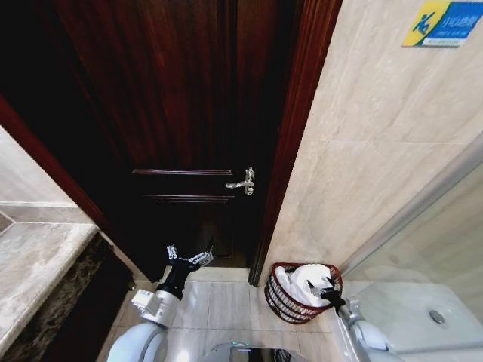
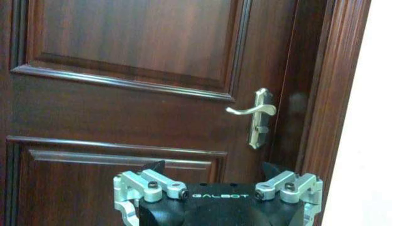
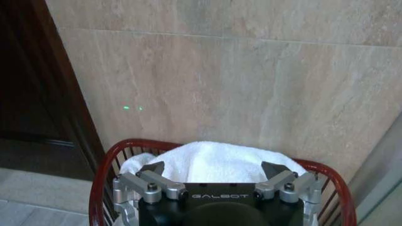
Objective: Discard the used towel into the hamper.
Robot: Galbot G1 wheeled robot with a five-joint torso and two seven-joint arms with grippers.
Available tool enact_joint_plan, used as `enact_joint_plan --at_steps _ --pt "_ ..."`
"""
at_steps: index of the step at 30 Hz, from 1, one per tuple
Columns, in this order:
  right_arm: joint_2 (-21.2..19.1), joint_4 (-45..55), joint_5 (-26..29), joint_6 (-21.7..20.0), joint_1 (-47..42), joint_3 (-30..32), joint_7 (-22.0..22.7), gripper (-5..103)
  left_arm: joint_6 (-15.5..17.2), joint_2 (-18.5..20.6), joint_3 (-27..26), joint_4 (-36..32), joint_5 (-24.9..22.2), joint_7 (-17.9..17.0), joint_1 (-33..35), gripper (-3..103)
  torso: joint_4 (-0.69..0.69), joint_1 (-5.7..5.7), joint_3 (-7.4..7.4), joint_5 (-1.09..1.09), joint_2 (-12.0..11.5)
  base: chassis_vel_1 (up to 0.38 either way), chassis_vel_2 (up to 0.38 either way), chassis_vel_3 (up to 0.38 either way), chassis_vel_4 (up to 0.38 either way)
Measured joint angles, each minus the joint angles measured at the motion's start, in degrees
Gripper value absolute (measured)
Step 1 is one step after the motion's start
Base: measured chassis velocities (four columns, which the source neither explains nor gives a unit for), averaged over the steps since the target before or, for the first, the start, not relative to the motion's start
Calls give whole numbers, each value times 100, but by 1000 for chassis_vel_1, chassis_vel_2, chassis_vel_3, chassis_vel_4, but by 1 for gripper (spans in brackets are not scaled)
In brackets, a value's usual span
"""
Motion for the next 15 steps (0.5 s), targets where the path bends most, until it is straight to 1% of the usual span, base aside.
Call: enact_joint_plan --at_steps 1,4,5,10,11,12,14,15 --pt "0 0 0 0 0 0 0 100 0 0 0 0 0 0 0 100 0 0 0 0 0 0 0 0 0" --pt "2 80 11 32 -25 9 44 100 0 0 0 0 0 0 0 100 0 -58 -71 0 -129 0 0 0 0" --pt "2 80 11 32 -25 9 44 100 0 0 0 0 0 0 0 100 0 -58 -71 0 -129 0 0 0 0" --pt "0 199 52 31 -102 19 54 100 0 0 0 0 0 0 0 100 0 -123 -150 0 -273 0 0 0 0" --pt "3 201 63 43 -107 28 57 103 0 0 0 0 0 0 0 100 0 -152 -185 0 -336 0 0 0 0" --pt "3 201 63 43 -107 28 57 103 0 0 0 0 0 0 0 100 0 -152 -185 0 -336 0 0 0 0" --pt "1 179 64 80 -112 30 50 95 0 0 0 0 0 0 0 100 0 -192 -231 0 -422 0 0 0 0" --pt "1 179 64 80 -112 30 50 95 0 0 0 0 0 0 0 100 0 -192 -231 0 -422 0 0 0 0"
